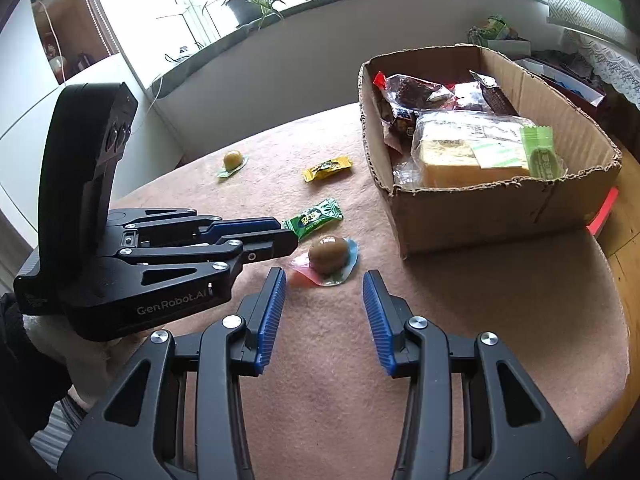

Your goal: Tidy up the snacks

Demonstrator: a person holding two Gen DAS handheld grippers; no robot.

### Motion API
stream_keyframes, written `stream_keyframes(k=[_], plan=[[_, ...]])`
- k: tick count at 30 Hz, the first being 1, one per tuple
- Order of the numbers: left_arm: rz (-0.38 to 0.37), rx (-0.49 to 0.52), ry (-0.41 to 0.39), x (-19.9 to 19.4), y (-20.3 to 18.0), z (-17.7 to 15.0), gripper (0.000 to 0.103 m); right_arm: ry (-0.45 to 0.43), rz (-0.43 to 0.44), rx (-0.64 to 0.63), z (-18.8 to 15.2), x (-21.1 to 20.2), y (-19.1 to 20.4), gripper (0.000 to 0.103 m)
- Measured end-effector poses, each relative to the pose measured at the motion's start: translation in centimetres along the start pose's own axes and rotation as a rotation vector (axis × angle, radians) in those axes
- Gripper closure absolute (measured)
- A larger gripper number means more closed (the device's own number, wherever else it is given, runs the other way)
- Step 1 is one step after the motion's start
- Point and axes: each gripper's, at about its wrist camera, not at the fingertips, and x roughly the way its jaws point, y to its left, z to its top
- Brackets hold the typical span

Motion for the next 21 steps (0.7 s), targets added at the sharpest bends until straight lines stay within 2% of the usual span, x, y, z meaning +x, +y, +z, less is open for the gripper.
stream_keyframes(k=[4,10,12,16,19,21], plan=[[0.041,0.026,0.018,1.6,-0.1,1.2,0.087,0.009,-0.002,-0.001,0.3,0.7,0.0,0.060],[0.027,0.028,0.017,2.5,0.0,2.2,0.086,0.022,-0.008,-0.004,0.5,1.7,0.0,0.060],[0.017,0.044,0.024,2.7,-0.1,2.2,0.075,0.031,-0.018,-0.009,0.5,2.1,0.0,0.060],[0.031,0.084,0.047,3.6,-0.3,2.5,0.075,0.046,-0.033,-0.015,0.4,2.7,-0.1,0.060],[0.021,0.055,0.042,3.4,0.4,2.4,0.075,0.047,-0.044,-0.032,0.5,3.0,0.1,0.060],[0.024,0.041,0.036,3.3,1.0,2.2,0.082,0.052,-0.050,-0.045,0.7,3.3,0.4,0.060]])
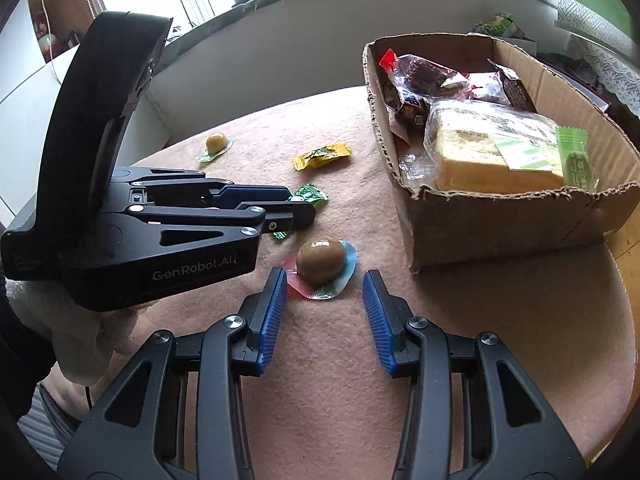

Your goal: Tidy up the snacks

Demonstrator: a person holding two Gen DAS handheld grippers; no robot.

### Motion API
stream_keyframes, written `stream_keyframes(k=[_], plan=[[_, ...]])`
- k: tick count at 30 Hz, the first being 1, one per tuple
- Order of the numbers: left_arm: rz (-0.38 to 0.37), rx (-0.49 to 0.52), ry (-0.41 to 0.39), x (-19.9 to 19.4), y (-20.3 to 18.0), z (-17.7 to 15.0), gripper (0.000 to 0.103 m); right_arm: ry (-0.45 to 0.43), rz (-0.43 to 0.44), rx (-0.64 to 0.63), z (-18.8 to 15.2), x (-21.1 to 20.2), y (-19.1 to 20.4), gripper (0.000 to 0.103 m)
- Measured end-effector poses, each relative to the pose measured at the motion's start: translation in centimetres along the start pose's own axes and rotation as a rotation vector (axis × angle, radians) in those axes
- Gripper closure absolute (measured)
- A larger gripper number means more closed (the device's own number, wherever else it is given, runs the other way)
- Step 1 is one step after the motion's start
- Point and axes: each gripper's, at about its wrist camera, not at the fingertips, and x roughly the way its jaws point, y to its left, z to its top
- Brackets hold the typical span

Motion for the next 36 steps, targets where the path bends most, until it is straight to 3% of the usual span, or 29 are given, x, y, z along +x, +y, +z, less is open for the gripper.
stream_keyframes(k=[5,8,12,21,36], plan=[[-0.001,-0.012,-0.006,-0.5,0.9,-0.8,0.083,0.002,-0.018,-0.014,0.8,0.9,0.7,0.060],[-0.002,-0.033,-0.012,-0.8,1.7,-1.2,0.083,0.019,-0.025,-0.034,1.2,1.6,1.2,0.051],[-0.004,-0.067,-0.021,-1.1,2.8,-1.6,0.084,0.029,-0.046,-0.067,1.6,2.3,1.9,0.050],[0.001,-0.113,-0.042,-2.0,3.7,-2.6,0.084,0.007,-0.036,-0.096,1.3,1.6,2.3,0.072],[0.010,-0.111,-0.125,-5.9,3.0,-2.2,0.084,-0.098,0.020,-0.105,2.5,-2.9,3.2,0.073]])
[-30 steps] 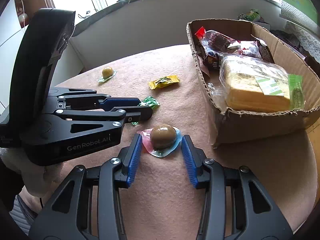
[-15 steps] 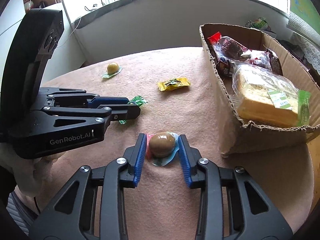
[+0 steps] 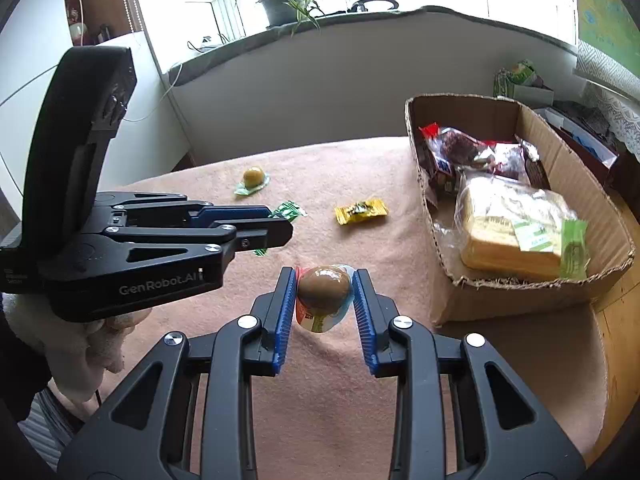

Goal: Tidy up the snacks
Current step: 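Grasp the dark green candy with the left tool while the right tool grasps the brown egg candy, then carry both candies over the box with both tools and release them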

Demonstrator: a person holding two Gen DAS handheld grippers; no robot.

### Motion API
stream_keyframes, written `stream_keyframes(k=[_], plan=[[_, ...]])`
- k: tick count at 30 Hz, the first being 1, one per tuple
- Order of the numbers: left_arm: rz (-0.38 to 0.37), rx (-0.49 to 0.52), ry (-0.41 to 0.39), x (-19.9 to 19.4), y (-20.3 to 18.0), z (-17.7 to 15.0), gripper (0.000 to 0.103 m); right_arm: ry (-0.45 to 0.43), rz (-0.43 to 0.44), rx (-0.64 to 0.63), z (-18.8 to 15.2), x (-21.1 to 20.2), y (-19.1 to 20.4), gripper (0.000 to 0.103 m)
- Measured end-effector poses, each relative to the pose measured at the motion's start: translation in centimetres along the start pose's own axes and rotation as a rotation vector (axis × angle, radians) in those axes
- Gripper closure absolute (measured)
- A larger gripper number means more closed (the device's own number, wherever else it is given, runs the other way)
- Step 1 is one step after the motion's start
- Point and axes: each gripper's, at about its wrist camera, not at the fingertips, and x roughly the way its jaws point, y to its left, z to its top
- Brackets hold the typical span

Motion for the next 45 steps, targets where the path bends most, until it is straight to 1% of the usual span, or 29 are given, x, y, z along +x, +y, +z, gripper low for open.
stream_keyframes(k=[3,7,13,18,22,26,33,39,45], plan=[[-0.008,-0.008,-0.025,-0.6,-0.4,0.9,0.084,-0.033,0.001,-0.014,1.1,-1.2,0.0,0.073],[-0.016,-0.013,-0.059,-1.0,-1.0,2.6,0.084,-0.078,-0.014,-0.023,3.2,-2.5,-1.1,0.073],[-0.030,-0.019,-0.100,-0.6,-2.1,5.9,0.084,-0.127,-0.062,-0.020,6.8,-3.8,-4.4,0.073],[-0.042,-0.039,-0.124,0.7,-3.0,9.1,0.084,-0.138,-0.101,-0.003,9.6,-3.6,-7.7,0.073],[-0.034,-0.040,-0.124,2.4,-3.5,11.3,0.084,-0.131,-0.137,-0.003,11.8,-2.6,-10.2,0.073],[-0.038,-0.062,-0.114,4.1,-3.4,13.1,0.084,-0.114,-0.164,0.008,13.8,-1.0,-12.8,0.073],[-0.016,-0.055,-0.093,6.9,-4.1,15.3,0.084,-0.063,-0.158,0.052,16.0,2.2,-16.6,0.073],[-0.007,-0.044,-0.069,8.8,-4.4,16.2,0.084,-0.030,-0.161,0.071,16.7,4.5,-18.5,0.072],[0.008,-0.021,-0.059,9.5,-4.9,16.3,0.083,-0.024,-0.154,0.097,16.6,5.2,-19.5,0.070]])
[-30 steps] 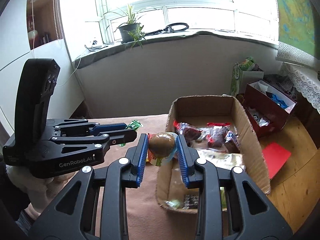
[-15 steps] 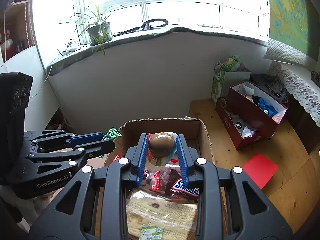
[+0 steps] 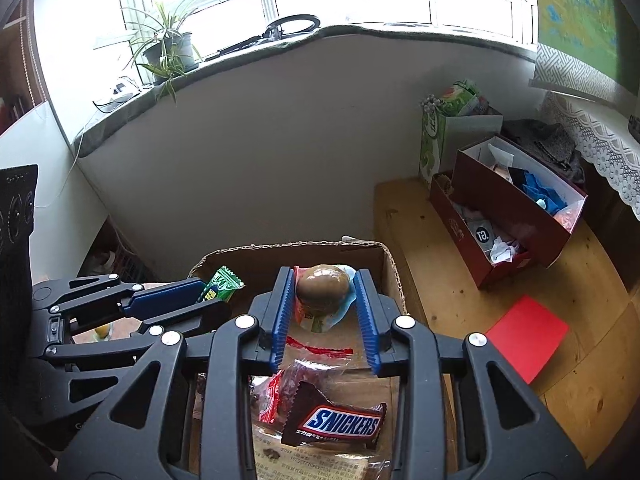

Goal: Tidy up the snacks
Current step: 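Carry both candies over the box with both tools and release them, then withdraw both open tools from the box back over the table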

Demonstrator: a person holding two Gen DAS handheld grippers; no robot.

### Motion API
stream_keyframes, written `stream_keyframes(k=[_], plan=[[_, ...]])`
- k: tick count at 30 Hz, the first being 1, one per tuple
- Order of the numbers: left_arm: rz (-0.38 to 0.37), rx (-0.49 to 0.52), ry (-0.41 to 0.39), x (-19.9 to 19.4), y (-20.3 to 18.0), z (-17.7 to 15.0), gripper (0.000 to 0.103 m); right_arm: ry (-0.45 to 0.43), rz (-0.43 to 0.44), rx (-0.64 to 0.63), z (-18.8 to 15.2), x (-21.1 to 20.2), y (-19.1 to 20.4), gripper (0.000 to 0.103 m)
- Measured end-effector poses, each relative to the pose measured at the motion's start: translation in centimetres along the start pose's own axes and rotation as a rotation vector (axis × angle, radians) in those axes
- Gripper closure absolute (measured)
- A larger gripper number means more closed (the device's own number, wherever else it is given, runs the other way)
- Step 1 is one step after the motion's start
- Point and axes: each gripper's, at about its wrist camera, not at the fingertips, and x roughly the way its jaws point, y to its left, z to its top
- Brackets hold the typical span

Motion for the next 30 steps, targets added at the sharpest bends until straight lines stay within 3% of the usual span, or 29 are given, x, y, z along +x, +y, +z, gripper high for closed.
stream_keyframes(k=[8,10,14,15,16,18,30], plan=[[0.016,0.005,0.007,-0.3,-0.1,0.0,0.081,-0.020,-0.030,-0.009,0.1,-0.6,0.3,0.053],[0.019,0.002,0.007,-0.5,-0.1,0.0,0.073,-0.034,-0.041,-0.008,0.1,-1.1,0.3,0.045],[0.016,0.008,0.004,-0.9,-0.1,0.1,0.067,-0.043,-0.048,-0.014,0.2,-2.0,0.4,0.044],[0.017,0.005,0.000,-1.1,-0.1,0.1,0.062,-0.046,-0.052,-0.016,0.3,-2.3,0.4,0.041],[0.017,0.001,-0.003,-1.3,-0.1,0.1,0.061,-0.052,-0.055,-0.015,0.3,-2.7,0.4,0.031],[0.017,-0.001,-0.010,-1.8,-0.1,0.1,0.061,-0.072,-0.064,-0.015,0.3,-3.5,0.5,0.025],[0.020,-0.043,-0.071,-6.8,1.5,-0.9,0.061,-0.144,-0.039,0.007,-1.2,-9.1,2.3,0.020]])
